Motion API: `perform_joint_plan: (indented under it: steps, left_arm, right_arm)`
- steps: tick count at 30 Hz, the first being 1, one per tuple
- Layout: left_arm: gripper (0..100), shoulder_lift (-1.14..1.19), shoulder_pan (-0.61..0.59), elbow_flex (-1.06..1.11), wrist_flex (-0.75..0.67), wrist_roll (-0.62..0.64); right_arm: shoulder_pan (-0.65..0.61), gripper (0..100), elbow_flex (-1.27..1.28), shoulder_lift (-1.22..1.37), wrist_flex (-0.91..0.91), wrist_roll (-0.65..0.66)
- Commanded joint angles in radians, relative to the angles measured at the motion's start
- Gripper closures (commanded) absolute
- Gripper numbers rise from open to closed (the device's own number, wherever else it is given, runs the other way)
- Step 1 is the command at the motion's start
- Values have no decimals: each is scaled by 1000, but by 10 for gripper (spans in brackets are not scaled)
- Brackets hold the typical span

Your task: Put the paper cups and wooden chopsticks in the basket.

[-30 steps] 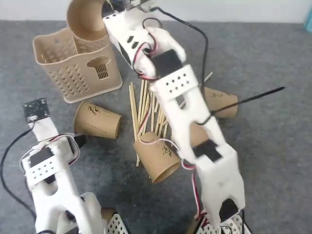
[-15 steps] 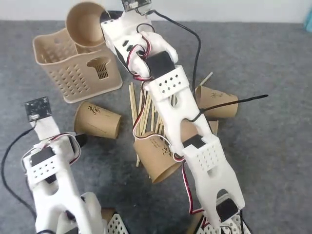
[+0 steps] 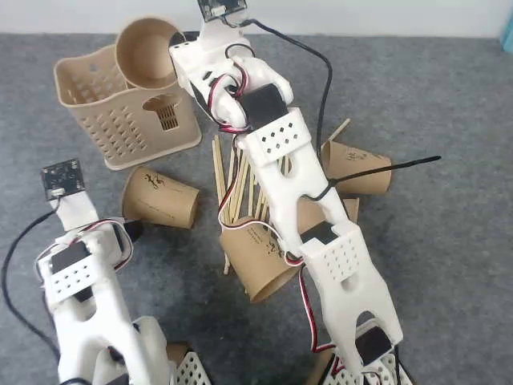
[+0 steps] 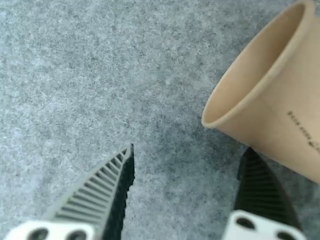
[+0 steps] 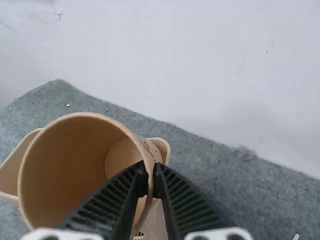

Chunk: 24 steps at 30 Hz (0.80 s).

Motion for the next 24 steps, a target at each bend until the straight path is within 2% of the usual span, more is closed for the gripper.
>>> perform_joint_plan:
  steps: [1,9,15,17,20,24]
  left_arm:
    - [680,-29,9,-4,-26,-18]
    - [680,-29,9,-4,-26,-18]
    - [680,-29,8,-4,-26,-18]
    - [680,-29,8,-4,-26,-18]
    - [680,-29,8,-4,-26,-18]
    - [680,-29,8,-4,-26,-18]
  right_arm:
    - [-12,850,-57,-54,-45,-11]
    - [2,839,-103,-160,12,-107]
    - [-19,842,-98,-274,280,-109]
    - [-25,875,-101,-289,374,-110]
    - [-48,991,-100,-291,483,-110]
    - [-85,983,-98,-265,584,-110]
